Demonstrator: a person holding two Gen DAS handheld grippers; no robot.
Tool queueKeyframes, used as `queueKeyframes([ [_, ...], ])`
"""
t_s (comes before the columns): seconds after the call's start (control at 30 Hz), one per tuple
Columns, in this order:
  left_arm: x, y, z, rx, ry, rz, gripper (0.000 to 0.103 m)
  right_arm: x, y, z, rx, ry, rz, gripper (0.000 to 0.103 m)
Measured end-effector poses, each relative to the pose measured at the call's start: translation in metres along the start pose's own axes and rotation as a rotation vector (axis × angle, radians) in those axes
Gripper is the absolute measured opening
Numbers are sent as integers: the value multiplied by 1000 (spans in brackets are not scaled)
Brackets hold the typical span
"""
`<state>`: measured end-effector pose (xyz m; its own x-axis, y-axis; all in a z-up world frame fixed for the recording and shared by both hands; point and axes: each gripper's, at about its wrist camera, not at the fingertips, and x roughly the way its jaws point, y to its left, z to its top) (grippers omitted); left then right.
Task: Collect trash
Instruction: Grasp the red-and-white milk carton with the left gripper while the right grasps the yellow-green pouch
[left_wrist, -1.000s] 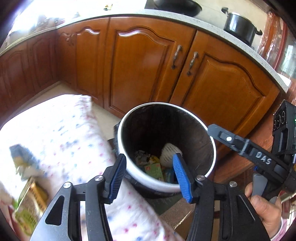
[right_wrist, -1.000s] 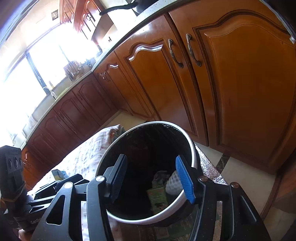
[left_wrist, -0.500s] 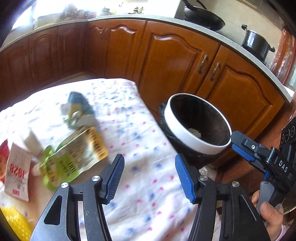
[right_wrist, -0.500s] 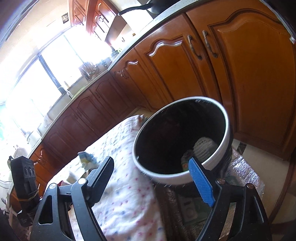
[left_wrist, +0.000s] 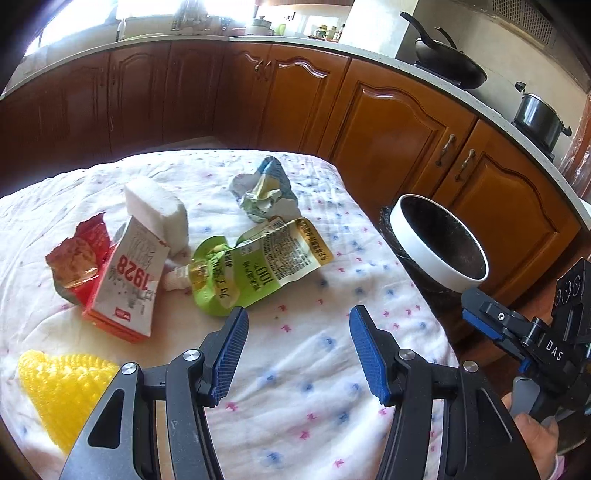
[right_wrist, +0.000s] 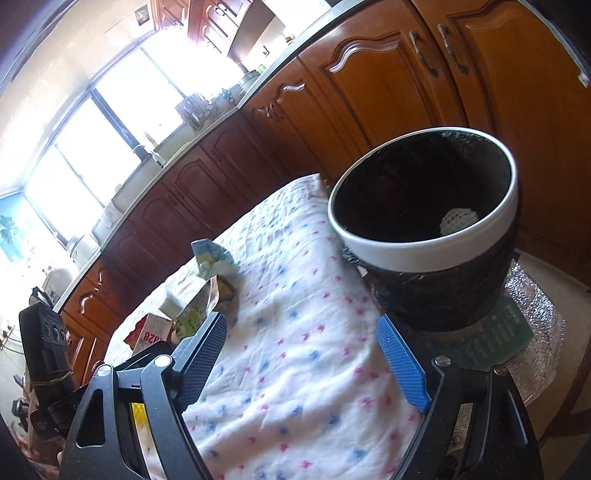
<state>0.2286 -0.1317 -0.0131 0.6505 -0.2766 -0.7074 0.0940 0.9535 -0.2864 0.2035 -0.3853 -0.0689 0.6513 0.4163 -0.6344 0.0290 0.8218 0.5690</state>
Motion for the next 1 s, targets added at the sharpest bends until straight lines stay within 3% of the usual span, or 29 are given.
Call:
queueKeyframes([
  [0.57, -32, 58, 5, -63, -67, 118, 57, 46, 57, -8, -99, 84, 88, 85],
  [0.73, -26, 67, 11, -49, -50, 145, 57, 71, 70, -5, -96, 128, 135, 84],
  [0.87, -20, 70, 19, -15, -51, 181, 57, 95, 74, -5, -72, 178, 151, 74],
  [1.0, -7, 66, 25, 61, -15, 242, 57, 116, 77, -5, -43, 223, 157, 72],
])
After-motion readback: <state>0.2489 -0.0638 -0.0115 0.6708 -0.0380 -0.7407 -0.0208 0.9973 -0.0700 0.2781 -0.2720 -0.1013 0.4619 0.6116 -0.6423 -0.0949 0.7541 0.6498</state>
